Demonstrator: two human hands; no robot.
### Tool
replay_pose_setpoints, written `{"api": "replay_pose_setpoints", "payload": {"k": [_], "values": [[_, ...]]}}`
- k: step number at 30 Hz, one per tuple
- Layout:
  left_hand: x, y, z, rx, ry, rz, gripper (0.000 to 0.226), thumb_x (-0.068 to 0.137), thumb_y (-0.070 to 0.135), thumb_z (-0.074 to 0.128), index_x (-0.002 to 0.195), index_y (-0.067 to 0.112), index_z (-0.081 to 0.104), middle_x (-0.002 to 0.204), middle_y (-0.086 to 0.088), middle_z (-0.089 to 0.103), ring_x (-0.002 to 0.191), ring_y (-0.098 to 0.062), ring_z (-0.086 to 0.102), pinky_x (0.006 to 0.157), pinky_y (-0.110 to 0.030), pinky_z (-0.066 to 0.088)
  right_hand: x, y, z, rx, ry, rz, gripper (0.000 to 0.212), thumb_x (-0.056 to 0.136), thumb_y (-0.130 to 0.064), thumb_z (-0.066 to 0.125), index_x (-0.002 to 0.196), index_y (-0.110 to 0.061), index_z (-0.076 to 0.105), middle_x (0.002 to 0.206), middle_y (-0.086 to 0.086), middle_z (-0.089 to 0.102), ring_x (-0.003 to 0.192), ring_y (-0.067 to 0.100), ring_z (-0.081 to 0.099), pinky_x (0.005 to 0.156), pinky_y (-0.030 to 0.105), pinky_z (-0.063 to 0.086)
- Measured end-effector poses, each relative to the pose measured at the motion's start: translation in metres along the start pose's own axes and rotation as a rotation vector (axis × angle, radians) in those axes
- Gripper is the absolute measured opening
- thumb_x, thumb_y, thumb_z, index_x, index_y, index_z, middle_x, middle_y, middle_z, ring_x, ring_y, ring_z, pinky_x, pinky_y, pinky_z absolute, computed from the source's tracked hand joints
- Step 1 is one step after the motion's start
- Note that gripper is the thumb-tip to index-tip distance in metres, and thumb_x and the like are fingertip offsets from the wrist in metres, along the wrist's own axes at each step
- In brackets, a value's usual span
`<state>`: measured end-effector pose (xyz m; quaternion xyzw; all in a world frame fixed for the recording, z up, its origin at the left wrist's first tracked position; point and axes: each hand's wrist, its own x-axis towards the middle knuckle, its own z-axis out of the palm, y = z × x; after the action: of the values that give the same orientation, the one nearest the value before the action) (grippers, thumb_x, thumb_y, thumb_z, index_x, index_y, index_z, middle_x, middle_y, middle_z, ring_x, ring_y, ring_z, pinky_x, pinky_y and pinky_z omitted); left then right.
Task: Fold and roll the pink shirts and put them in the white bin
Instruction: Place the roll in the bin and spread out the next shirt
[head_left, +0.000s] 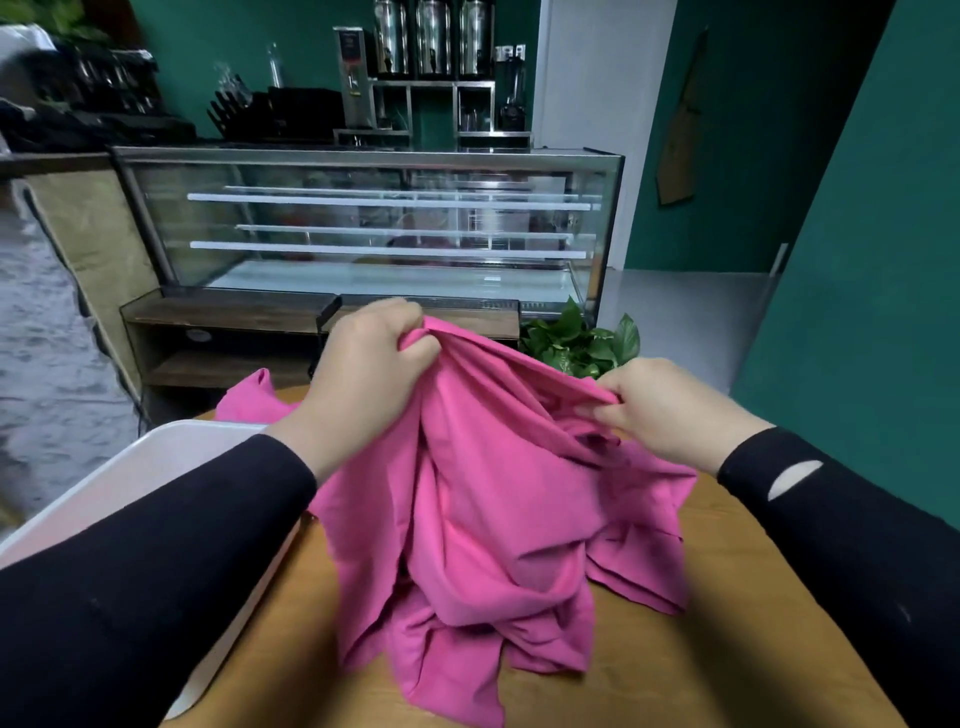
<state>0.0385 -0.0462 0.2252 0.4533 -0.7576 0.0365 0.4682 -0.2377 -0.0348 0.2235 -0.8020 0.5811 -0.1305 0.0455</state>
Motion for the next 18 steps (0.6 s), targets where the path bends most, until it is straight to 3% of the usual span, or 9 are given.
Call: {"api": "replay_pose_setpoints", "payload": {"k": [4, 7, 11, 14, 18], "values": [[0.003, -0.020, -0.014, 0.083, 0.085, -0.111, 0.042, 0.083, 0.010, 0.060, 0.058, 0.017, 0.027, 0.056, 0.003, 0.029, 0.056, -0.011, 0.032, 0.059, -0.036, 0.017, 0.006, -0.002, -0.008, -0.031, 0.326, -0.007, 0.029, 0.090, -0.026, 0.061, 0.063, -0.014, 0.058, 0.076, 0.000, 0.054, 0.075, 0.025, 0.051, 0.074, 0.041, 0.040], [0.011, -0.033, -0.026, 0.074, 0.197, -0.233, 0.038, 0.085, 0.014, 0.057, 0.057, 0.015, 0.030, 0.055, 0.000, 0.028, 0.060, -0.022, 0.029, 0.059, -0.039, 0.020, 0.009, -0.005, -0.023, 0.064, 0.445, 0.015, 0.032, 0.084, -0.023, 0.065, 0.060, -0.013, 0.046, 0.060, 0.004, 0.049, 0.063, 0.030, 0.046, 0.060, 0.040, 0.035], [0.018, -0.059, -0.039, 0.049, 0.288, -0.361, 0.029, 0.081, 0.022, 0.049, 0.057, 0.012, 0.036, 0.054, -0.001, 0.033, 0.062, -0.024, 0.033, 0.060, -0.043, 0.034, 0.011, 0.005, -0.032, 0.185, 0.427, 0.113, 0.019, 0.083, -0.010, 0.068, 0.074, -0.011, 0.051, 0.063, 0.003, 0.054, 0.057, 0.019, 0.046, 0.052, 0.032, 0.033], [0.014, -0.077, -0.039, 0.139, 0.247, -0.429, 0.029, 0.085, 0.019, 0.053, 0.063, 0.002, 0.045, 0.057, -0.012, 0.042, 0.063, -0.030, 0.040, 0.061, -0.044, 0.036, 0.011, 0.012, -0.027, 0.253, 0.350, 0.172, 0.006, 0.088, -0.014, 0.069, 0.086, -0.014, 0.063, 0.071, 0.006, 0.062, 0.054, 0.014, 0.048, 0.049, 0.029, 0.032], [0.007, -0.097, -0.038, 0.211, 0.234, -0.510, 0.028, 0.088, 0.013, 0.055, 0.069, -0.006, 0.050, 0.061, -0.020, 0.048, 0.066, -0.037, 0.046, 0.061, -0.041, 0.031, 0.007, 0.020, -0.012, 0.240, 0.258, 0.248, 0.045, 0.097, -0.034, 0.064, 0.073, 0.003, 0.064, 0.057, 0.012, 0.057, 0.047, 0.021, 0.052, 0.043, 0.031, 0.037]]}}
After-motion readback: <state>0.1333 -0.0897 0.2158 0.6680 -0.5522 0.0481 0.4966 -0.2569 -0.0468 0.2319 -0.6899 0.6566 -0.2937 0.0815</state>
